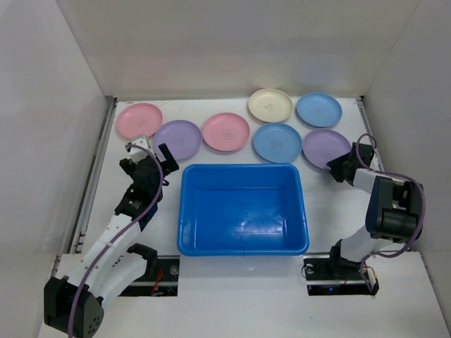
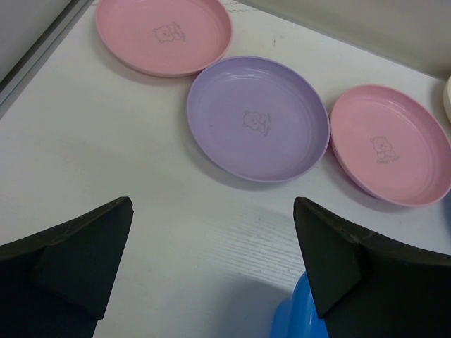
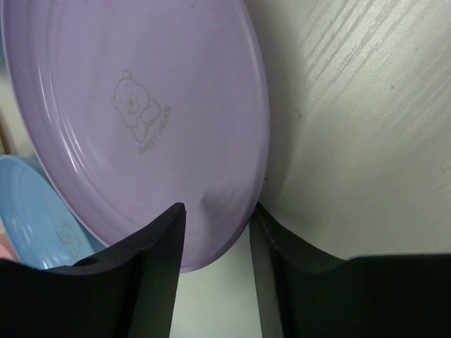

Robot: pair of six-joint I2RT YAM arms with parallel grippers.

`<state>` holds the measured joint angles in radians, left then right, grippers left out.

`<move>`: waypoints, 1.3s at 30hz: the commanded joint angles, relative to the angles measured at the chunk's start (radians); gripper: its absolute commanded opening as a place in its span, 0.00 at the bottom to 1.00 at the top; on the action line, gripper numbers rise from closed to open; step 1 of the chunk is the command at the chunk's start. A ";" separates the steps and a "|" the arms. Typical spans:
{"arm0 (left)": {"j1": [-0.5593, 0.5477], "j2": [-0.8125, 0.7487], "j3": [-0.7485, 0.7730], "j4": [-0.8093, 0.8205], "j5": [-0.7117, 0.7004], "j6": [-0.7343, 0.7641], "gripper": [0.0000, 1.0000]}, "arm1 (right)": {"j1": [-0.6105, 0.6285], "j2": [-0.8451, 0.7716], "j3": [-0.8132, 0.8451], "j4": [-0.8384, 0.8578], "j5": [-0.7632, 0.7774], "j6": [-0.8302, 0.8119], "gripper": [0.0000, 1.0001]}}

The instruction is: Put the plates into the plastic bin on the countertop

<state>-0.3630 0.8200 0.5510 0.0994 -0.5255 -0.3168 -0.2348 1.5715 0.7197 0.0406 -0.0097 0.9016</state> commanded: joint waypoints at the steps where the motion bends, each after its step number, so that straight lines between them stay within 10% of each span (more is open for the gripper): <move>1: -0.001 -0.013 0.000 0.025 -0.016 -0.004 1.00 | -0.018 0.018 -0.020 0.097 -0.042 0.037 0.42; 12: 0.000 -0.012 0.000 0.025 -0.016 -0.005 1.00 | -0.039 -0.005 -0.071 0.151 -0.062 0.062 0.04; 25: -0.003 -0.007 -0.002 0.026 -0.016 -0.004 1.00 | -0.010 -0.686 -0.142 -0.053 0.030 0.046 0.00; 39: -0.012 -0.012 -0.019 0.054 -0.022 0.019 1.00 | 0.700 -0.765 0.052 -0.419 0.046 -0.214 0.02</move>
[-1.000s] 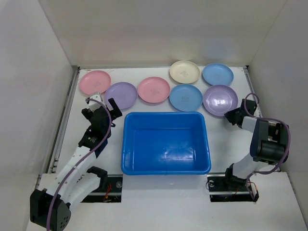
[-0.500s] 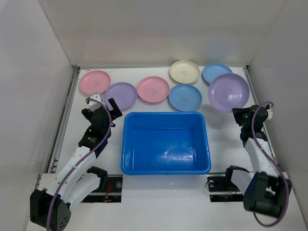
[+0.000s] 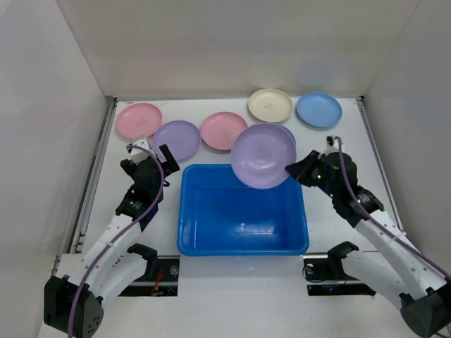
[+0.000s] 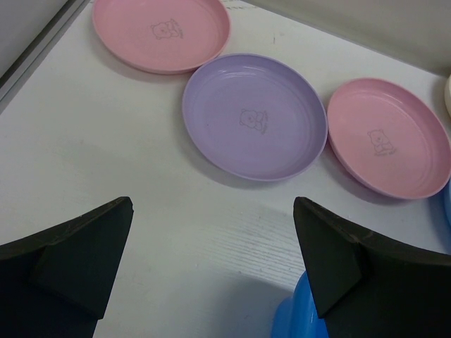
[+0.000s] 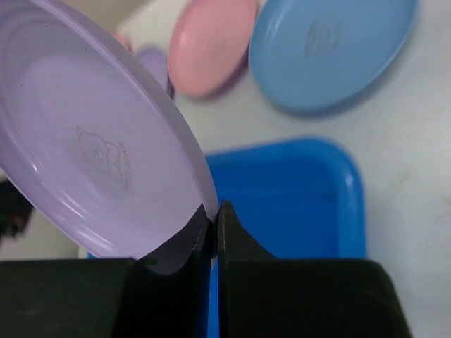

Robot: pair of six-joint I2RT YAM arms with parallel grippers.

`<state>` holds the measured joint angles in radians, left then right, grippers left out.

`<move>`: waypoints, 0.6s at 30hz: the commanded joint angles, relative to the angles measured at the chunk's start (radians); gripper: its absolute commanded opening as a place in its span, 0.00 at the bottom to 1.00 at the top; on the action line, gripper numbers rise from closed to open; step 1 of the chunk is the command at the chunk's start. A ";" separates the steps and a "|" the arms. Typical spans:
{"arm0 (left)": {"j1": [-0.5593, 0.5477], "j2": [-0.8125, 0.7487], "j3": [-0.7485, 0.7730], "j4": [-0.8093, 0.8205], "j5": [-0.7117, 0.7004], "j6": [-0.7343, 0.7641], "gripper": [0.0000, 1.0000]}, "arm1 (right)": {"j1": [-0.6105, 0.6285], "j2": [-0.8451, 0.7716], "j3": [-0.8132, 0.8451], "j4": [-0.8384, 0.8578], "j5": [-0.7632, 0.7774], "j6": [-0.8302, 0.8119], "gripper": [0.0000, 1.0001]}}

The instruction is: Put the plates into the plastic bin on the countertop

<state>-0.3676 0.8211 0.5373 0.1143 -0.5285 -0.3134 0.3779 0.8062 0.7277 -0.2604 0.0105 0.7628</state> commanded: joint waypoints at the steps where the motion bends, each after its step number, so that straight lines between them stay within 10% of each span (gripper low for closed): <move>1: -0.009 -0.011 -0.005 0.039 -0.021 0.017 1.00 | 0.127 0.004 0.048 -0.150 0.034 -0.086 0.02; 18: -0.003 0.003 0.004 0.035 -0.022 0.027 1.00 | 0.381 0.290 0.047 -0.280 0.114 -0.191 0.06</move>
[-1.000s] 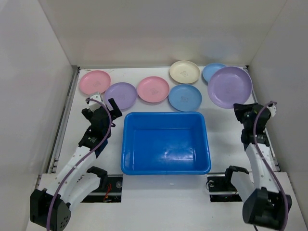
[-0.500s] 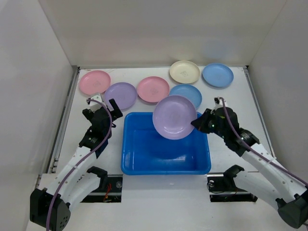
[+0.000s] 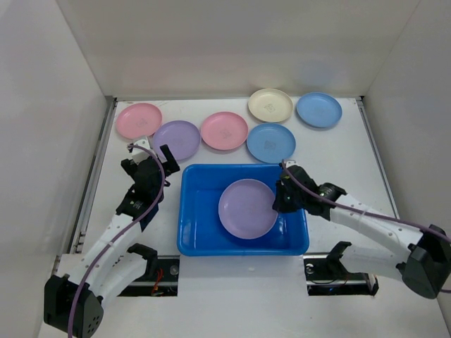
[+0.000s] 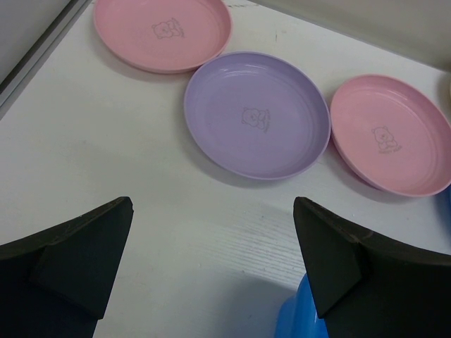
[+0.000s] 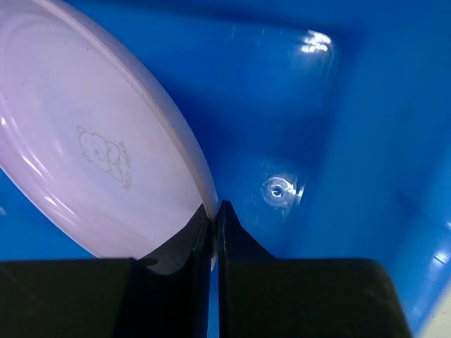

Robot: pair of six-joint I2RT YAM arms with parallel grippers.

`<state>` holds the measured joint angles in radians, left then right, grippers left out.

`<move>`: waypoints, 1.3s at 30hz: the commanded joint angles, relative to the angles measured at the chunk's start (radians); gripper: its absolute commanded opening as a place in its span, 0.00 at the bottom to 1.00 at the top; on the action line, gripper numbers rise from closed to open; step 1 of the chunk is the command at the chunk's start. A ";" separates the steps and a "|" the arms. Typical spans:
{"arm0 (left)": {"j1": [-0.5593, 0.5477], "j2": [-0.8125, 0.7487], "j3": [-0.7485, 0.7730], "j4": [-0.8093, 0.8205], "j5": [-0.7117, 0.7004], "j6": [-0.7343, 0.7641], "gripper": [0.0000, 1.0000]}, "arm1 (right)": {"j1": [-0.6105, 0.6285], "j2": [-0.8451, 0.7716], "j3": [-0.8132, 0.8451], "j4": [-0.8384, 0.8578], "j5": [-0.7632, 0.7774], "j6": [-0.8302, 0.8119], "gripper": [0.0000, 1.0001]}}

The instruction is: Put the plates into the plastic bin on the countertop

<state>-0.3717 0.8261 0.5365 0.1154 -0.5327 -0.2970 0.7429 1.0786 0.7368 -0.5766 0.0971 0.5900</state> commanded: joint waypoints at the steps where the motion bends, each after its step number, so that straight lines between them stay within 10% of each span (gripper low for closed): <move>1: 0.001 -0.001 0.006 0.033 -0.018 0.010 1.00 | 0.020 0.032 0.038 0.049 0.027 -0.018 0.06; 13: -0.003 -0.015 -0.009 0.053 -0.018 0.002 1.00 | 0.051 0.150 0.058 0.081 0.065 -0.058 0.21; 25: 0.047 0.045 -0.004 0.061 -0.016 -0.045 1.00 | 0.140 -0.040 0.154 0.075 0.161 -0.108 0.69; 39: 0.412 0.309 0.075 0.160 0.190 -0.408 0.95 | 0.106 -0.293 0.049 0.245 0.171 -0.156 0.71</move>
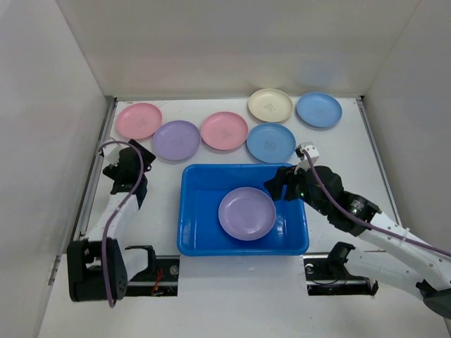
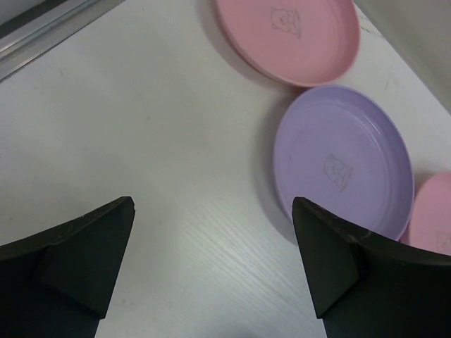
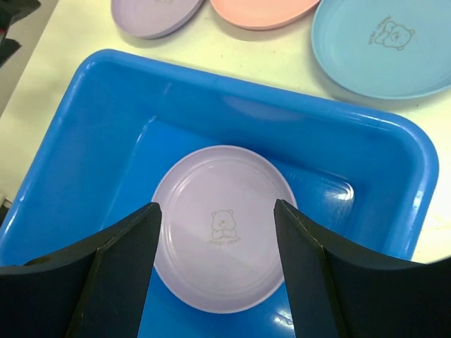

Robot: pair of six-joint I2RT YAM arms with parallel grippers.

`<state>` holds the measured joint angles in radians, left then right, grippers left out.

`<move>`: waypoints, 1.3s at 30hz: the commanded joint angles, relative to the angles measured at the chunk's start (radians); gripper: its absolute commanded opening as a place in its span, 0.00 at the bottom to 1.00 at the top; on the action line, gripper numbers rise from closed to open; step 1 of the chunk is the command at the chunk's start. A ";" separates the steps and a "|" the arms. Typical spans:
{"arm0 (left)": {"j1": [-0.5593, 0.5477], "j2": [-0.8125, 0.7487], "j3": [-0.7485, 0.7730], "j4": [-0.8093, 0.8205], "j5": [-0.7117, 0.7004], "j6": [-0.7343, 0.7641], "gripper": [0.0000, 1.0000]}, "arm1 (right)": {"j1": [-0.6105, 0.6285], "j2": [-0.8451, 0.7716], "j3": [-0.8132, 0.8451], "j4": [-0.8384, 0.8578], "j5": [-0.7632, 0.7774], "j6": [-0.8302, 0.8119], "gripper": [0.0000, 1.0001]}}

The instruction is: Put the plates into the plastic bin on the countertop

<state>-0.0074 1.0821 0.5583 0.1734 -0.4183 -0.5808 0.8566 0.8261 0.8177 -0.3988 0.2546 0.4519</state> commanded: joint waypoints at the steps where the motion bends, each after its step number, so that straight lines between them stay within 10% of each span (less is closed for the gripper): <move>1: 0.072 0.097 0.064 0.133 0.097 -0.157 0.94 | -0.009 -0.063 -0.051 0.072 0.011 -0.018 0.72; 14: 0.247 0.602 0.274 0.394 0.321 -0.458 0.69 | -0.014 -0.188 -0.111 0.086 0.017 -0.016 0.72; 34: 0.313 1.006 0.680 0.267 0.383 -0.511 0.54 | -0.080 -0.154 -0.106 0.103 0.015 -0.027 0.73; 39: 0.327 1.047 0.724 0.209 0.383 -0.499 0.24 | -0.097 -0.147 -0.109 0.115 0.012 -0.028 0.73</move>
<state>0.3042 2.1139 1.2362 0.4484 -0.0353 -1.0809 0.7715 0.6769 0.7040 -0.3450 0.2554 0.4400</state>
